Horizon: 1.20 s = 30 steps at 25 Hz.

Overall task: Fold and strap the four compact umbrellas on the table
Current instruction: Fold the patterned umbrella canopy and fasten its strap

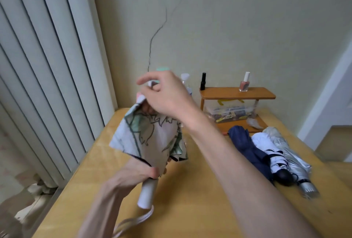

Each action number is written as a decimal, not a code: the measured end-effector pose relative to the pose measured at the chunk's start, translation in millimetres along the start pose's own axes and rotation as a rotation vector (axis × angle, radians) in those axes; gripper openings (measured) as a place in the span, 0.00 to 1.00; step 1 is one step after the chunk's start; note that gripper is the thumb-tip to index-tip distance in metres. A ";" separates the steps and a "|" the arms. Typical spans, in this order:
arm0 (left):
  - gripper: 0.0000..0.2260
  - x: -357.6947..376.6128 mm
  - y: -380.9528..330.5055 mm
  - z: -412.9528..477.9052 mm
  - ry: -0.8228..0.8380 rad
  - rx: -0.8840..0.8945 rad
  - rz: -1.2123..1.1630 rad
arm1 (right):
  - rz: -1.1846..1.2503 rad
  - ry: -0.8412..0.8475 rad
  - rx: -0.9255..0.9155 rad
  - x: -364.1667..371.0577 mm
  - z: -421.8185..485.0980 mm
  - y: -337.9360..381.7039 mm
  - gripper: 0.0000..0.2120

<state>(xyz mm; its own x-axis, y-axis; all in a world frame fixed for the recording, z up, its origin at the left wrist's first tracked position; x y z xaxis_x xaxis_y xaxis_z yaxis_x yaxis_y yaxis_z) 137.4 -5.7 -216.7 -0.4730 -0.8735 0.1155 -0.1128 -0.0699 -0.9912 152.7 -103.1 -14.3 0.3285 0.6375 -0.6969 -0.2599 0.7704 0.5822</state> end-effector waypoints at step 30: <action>0.22 -9.2 -14.9 17.2 -0.092 0.096 -0.523 | -0.043 0.083 0.190 -33.8 21.3 -77.8 0.28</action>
<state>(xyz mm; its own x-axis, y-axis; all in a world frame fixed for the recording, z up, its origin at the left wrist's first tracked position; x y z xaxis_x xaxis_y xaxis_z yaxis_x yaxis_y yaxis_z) 158.4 -4.9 -204.2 -0.2960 -0.7483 0.5936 -0.2306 -0.5471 -0.8047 181.2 -184.8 -27.1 0.2572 0.6087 -0.7506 -0.0686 0.7862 0.6141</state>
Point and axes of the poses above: each hand's wrist, its own z-axis towards the middle knuckle, its own x-axis out of the palm, y = z × x, the point moved 10 cm from there along z, towards the middle knuckle, and after that the axes turned 13 degrees about -z, right-handed, at the moved point
